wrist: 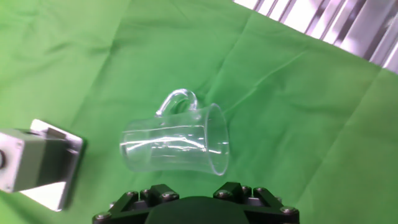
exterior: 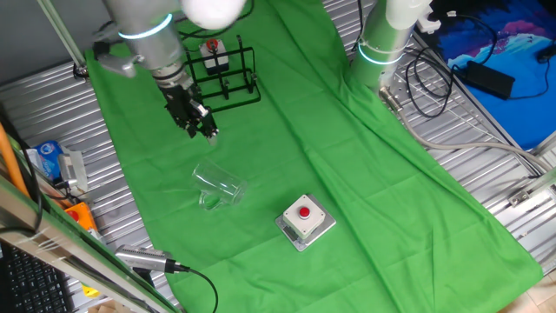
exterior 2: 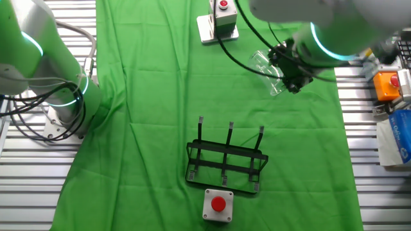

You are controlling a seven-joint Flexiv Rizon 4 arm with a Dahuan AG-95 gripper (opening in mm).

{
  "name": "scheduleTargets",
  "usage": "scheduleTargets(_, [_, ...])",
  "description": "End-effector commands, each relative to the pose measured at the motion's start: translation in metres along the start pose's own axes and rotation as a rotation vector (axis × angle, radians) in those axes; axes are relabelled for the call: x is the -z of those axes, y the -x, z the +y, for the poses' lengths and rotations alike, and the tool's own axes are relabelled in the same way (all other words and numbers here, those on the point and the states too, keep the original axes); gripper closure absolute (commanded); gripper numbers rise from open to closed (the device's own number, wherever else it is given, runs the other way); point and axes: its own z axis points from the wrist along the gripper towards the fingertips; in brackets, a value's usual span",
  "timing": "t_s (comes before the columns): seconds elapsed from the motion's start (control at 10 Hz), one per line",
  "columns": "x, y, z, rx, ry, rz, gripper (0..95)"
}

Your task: Take the cup off the cup rack

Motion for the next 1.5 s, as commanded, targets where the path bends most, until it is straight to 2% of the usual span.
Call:
scheduleTargets(0.1, [0.001,0.0,0.0,-0.033,0.087,0.091,38.0])
scheduleTargets(0.3, [0.001,0.0,0.0,-0.063,0.096,0.085,38.0])
scheduleTargets(0.6, [0.001,0.0,0.0,-0.141,0.073,0.066,38.0])
scheduleTargets(0.8, [0.001,0.0,0.0,-0.158,0.063,0.048,38.0])
scheduleTargets(0.9, [0.001,0.0,0.0,-0.163,0.061,0.058,38.0])
scheduleTargets(1.0, [0.001,0.0,0.0,-0.167,0.065,0.055,38.0])
scheduleTargets(1.1, [0.001,0.0,0.0,-0.17,0.078,0.043,38.0])
scheduleTargets(1.2, [-0.002,0.002,0.0,-0.163,0.103,-0.004,38.0])
scheduleTargets(1.3, [-0.002,0.007,-0.004,-0.165,0.146,-0.026,38.0])
scheduleTargets(1.5, [0.002,0.018,-0.009,-0.144,0.151,-0.027,38.0])
